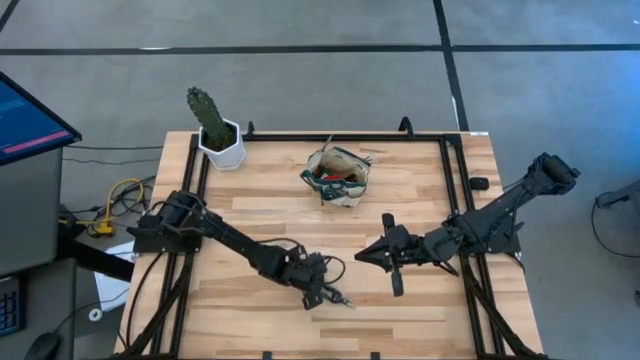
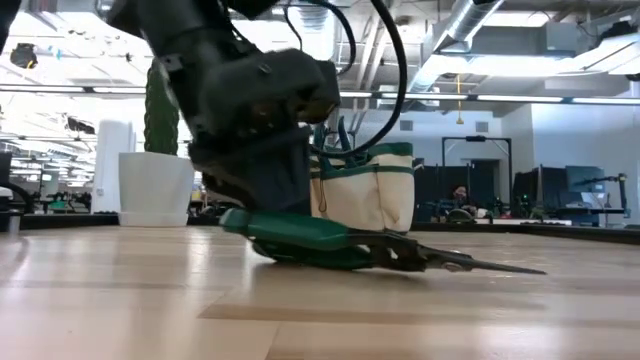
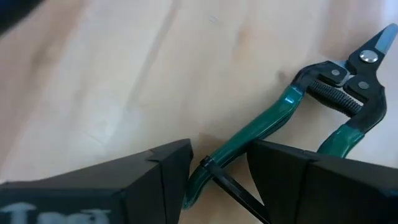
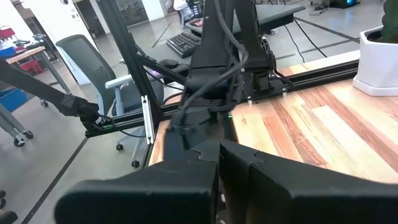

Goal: Pick & Place Garden tools in Gardening bag
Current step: Move the garden pruner to the center of the table, then adjust the gardening bag

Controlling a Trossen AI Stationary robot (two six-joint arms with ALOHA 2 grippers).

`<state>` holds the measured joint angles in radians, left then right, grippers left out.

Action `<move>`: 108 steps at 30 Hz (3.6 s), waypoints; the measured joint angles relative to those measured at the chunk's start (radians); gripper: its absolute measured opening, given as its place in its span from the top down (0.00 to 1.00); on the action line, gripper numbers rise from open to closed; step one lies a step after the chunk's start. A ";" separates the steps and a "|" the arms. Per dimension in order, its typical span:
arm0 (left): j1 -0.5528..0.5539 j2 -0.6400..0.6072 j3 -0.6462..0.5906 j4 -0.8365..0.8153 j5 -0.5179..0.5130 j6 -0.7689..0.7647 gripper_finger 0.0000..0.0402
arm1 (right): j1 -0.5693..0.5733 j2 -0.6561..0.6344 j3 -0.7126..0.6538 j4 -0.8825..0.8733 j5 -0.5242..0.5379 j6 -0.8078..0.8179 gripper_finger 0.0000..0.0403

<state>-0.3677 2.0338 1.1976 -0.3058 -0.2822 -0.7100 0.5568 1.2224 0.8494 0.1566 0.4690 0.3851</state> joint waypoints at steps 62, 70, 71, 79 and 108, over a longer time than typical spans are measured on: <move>-0.082 -0.245 -0.002 0.006 -0.060 0.627 0.63 | 0.003 -0.065 0.000 -0.026 -0.079 0.005 1.00; -0.106 -0.431 -0.001 -0.121 -0.002 0.517 0.63 | 0.036 -0.068 0.000 -0.029 -0.079 0.016 1.00; -0.106 -0.454 -0.001 -0.120 -0.005 0.510 0.63 | 0.039 -0.068 0.000 -0.035 -0.079 0.016 1.00; -0.098 -0.579 0.000 -0.123 -0.110 0.488 0.63 | 0.039 -0.068 0.000 -0.060 -0.076 0.016 1.00; 0.267 -0.576 0.000 -0.209 -0.202 0.554 0.63 | -0.129 -0.020 0.000 -0.228 -0.026 0.209 1.00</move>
<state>-0.1005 1.4574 1.1973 -0.5150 -0.4843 -0.1559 0.4278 1.2020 0.8494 -0.0718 0.4435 0.5937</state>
